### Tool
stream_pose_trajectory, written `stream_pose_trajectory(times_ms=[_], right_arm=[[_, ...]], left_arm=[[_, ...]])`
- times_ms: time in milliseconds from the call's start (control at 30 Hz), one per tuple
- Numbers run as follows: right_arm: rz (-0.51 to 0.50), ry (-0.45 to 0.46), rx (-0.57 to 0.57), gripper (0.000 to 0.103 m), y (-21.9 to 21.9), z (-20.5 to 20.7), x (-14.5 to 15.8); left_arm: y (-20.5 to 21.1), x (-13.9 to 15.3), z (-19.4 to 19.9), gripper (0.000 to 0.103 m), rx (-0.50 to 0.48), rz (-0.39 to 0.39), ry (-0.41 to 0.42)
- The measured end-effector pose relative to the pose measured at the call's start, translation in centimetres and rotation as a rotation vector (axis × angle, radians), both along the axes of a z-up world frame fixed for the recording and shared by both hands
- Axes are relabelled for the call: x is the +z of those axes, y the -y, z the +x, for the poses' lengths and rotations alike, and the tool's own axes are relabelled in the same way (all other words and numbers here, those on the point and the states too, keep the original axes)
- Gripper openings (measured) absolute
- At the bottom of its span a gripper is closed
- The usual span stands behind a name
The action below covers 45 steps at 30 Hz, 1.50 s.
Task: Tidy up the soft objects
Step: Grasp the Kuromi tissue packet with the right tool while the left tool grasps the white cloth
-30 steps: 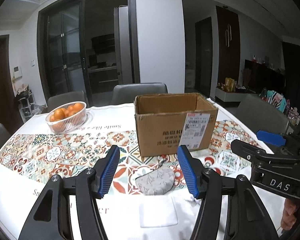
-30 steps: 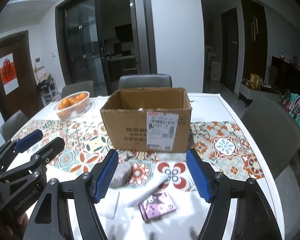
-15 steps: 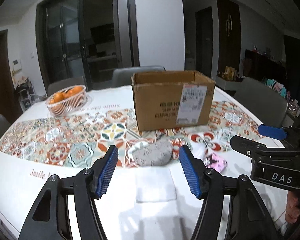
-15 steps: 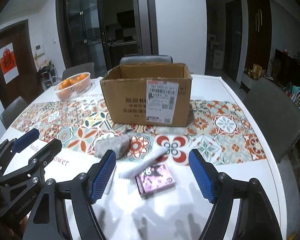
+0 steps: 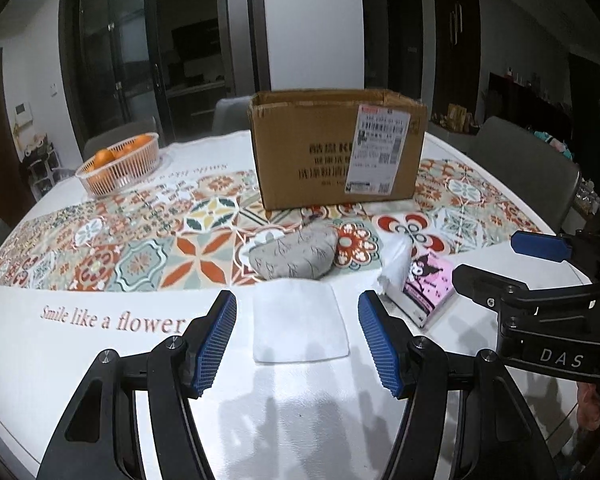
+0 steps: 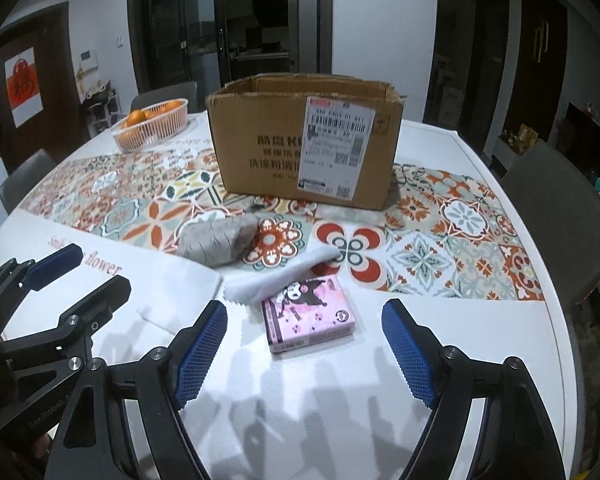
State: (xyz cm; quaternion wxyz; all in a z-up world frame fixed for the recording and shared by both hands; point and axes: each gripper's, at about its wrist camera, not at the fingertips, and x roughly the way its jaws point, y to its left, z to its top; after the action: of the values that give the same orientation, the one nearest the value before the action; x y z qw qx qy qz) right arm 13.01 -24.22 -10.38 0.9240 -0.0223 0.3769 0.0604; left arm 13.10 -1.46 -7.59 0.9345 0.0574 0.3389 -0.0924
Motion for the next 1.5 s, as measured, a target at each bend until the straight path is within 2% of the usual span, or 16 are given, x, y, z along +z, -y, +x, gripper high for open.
stream_pose_trajectory(times_ms=[367, 733, 1100, 1167, 1233, 1300, 1433, 1500], right_arm=[[-0.008, -0.062, 0.023, 0.081, 0.5, 1.7, -3.2], [-0.016, -0.133, 0.053, 0.081, 0.7, 3.8, -5.7], [-0.016, -0.161, 0.062, 0.081, 0.3, 4.9, -7.0], [-0.019, -0.164, 0.061, 0.081, 0.2, 5.0, -7.2], [-0.015, -0.163, 0.058, 0.081, 0.2, 5.0, -7.3], [-0.007, -0.166, 0.052, 0.081, 0.3, 5.1, -7.3], [0.003, -0.17, 0.052, 0.076, 0.3, 5.0, -7.4], [-0.011, -0.163, 0.048, 0.076, 0.1, 4.8, -7.4]], left_arm=[[0.7, -3.3, 2.0, 0.062, 0.018, 0.007, -0.095], [1.1, -5.3, 4.1, 0.062, 0.049, 0.009, -0.147], [1.0, -7.4, 5.9, 0.062, 0.07, 0.006, -0.213], [1.0, -7.5, 5.8, 0.057, 0.063, 0.002, -0.212], [1.1, -7.4, 5.7, 0.041, 0.057, 0.004, -0.202], [1.2, -7.3, 5.6, 0.032, 0.047, 0.009, -0.196], [1.2, -7.3, 5.5, 0.017, 0.037, 0.017, -0.191], [1.1, -7.3, 5.4, 0.013, 0.036, 0.023, -0.19]])
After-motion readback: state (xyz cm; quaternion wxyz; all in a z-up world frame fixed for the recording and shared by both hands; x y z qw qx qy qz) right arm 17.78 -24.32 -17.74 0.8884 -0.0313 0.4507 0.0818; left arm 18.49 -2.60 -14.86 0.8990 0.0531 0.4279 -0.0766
